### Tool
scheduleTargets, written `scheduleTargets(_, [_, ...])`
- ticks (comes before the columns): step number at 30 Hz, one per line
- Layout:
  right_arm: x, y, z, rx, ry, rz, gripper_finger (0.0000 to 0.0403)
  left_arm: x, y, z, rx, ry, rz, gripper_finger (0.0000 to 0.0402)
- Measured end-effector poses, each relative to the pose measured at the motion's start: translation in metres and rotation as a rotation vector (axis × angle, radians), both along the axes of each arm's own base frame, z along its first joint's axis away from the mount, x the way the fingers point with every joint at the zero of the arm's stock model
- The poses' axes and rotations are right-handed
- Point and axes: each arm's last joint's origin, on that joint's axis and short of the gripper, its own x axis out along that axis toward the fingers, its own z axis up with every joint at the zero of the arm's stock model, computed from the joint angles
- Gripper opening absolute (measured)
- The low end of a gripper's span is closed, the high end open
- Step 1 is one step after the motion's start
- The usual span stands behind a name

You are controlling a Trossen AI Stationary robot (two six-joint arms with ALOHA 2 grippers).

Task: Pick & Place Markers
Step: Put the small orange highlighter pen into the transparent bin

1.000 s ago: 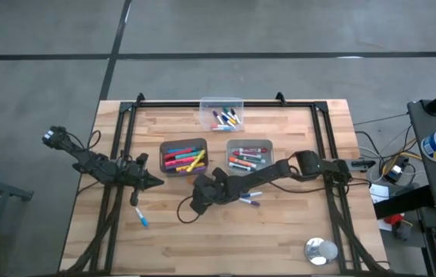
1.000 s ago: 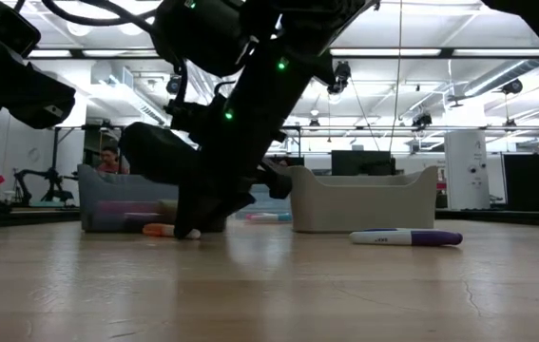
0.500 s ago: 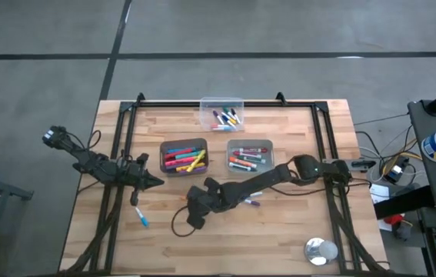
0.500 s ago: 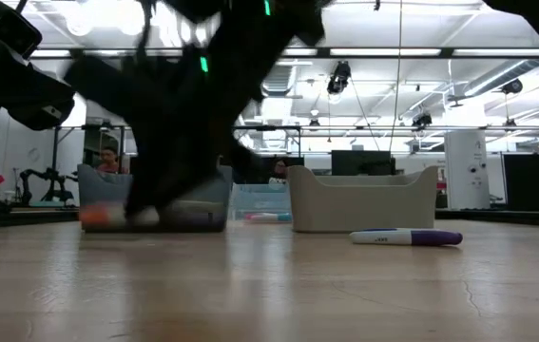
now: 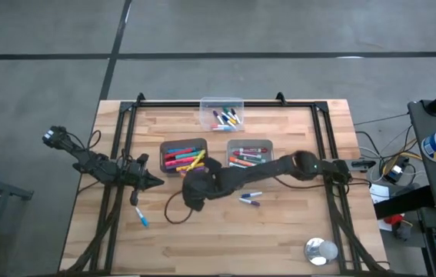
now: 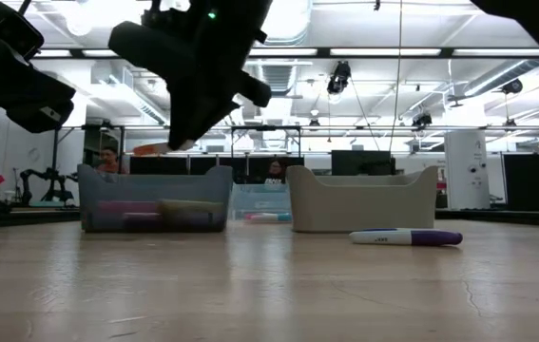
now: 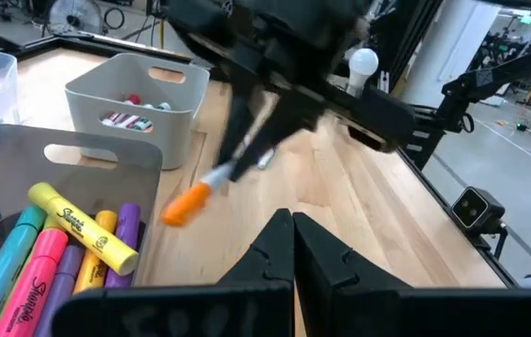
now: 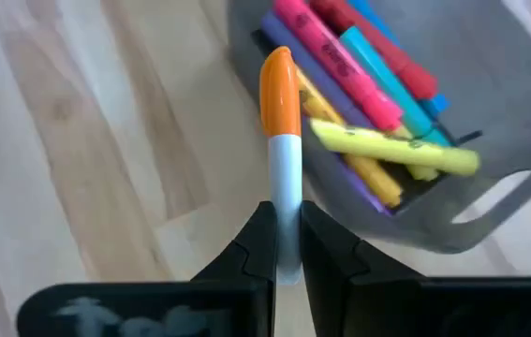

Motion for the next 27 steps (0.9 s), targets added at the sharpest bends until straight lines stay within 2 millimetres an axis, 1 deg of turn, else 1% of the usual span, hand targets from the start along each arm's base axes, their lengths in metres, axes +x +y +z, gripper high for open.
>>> scheduleTargets(3, [0.000, -0.009, 0.004, -0.008, 0.019, -0.016, 0.0025, 0.000, 0.000, 0.000, 0.000, 0.000, 0.000, 0.0000])
scheduleTargets(6, [-0.001, -0.019, 0.003, -0.017, 0.050, -0.019, 0.0025, 0.000, 0.000, 0.000, 0.000, 0.000, 0.000, 0.0000])
scheduleTargets(12, [-0.005, -0.044, 0.001, -0.037, 0.138, -0.061, 0.0025, 0.000, 0.000, 0.000, 0.000, 0.000, 0.000, 0.0000])
scheduleTargets(18, [-0.006, -0.061, 0.000, -0.075, 0.175, -0.069, 0.0025, 0.000, 0.000, 0.000, 0.003, 0.000, -0.001, 0.0000])
scheduleTargets(22, [-0.008, -0.079, 0.003, -0.121, 0.206, -0.099, 0.0025, 0.000, 0.000, 0.000, 0.005, 0.000, -0.001, 0.0000])
scheduleTargets(27, [-0.015, -0.105, 0.009, -0.180, 0.267, -0.170, 0.0025, 0.000, 0.000, 0.000, 0.005, -0.001, -0.001, 0.0000])
